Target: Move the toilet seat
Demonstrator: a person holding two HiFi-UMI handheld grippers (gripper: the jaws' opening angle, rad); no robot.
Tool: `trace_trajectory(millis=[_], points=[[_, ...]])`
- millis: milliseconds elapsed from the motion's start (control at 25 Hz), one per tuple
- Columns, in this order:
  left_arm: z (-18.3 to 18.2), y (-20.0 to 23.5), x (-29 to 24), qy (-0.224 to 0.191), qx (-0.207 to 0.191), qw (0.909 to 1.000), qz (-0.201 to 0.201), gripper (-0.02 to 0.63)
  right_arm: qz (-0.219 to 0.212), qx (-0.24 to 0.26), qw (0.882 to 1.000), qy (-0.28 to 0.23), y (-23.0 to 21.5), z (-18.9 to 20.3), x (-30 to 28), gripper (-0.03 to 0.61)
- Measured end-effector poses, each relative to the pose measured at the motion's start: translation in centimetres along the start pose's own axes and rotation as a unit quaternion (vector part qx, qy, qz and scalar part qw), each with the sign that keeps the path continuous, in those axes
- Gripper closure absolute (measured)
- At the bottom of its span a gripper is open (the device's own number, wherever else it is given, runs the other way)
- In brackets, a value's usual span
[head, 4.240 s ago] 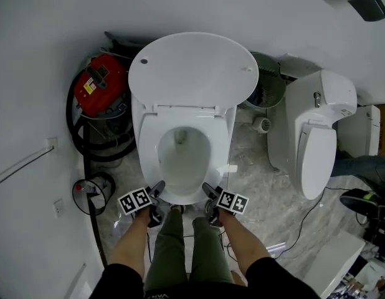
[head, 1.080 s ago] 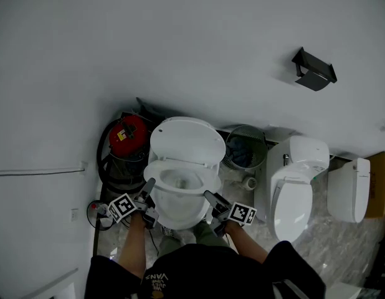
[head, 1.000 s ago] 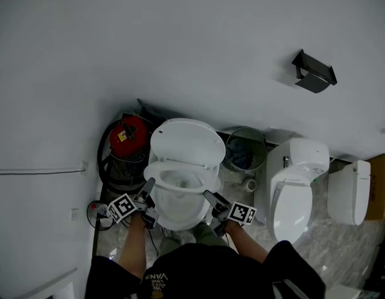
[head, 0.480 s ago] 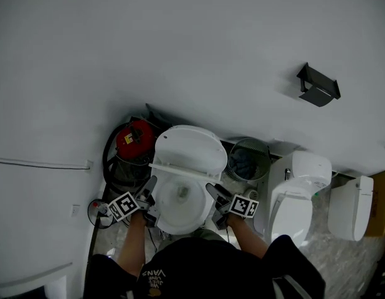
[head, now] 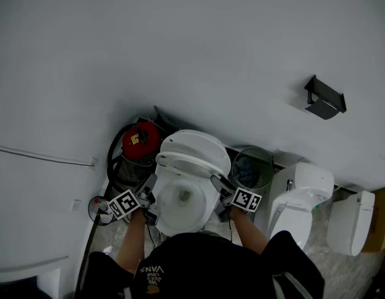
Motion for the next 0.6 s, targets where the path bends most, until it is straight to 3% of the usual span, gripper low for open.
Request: trace_trajectory(millis=[600], points=[[0.0,-0.1,0.4,-0.018,0.000,0.9998,-0.012,0.453,0.014,0.013,1.000,-0.014,-1.0,-3.1,-2.2,0.222]])
Point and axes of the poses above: the fingertips, and each gripper's own axes: x backward along the fingers, y to its left, z out of its underside, the point moved 10 cm from there along x, backward along the fingers, and after that the axes turned 2 degrees about -z, right-handed, at the moved point
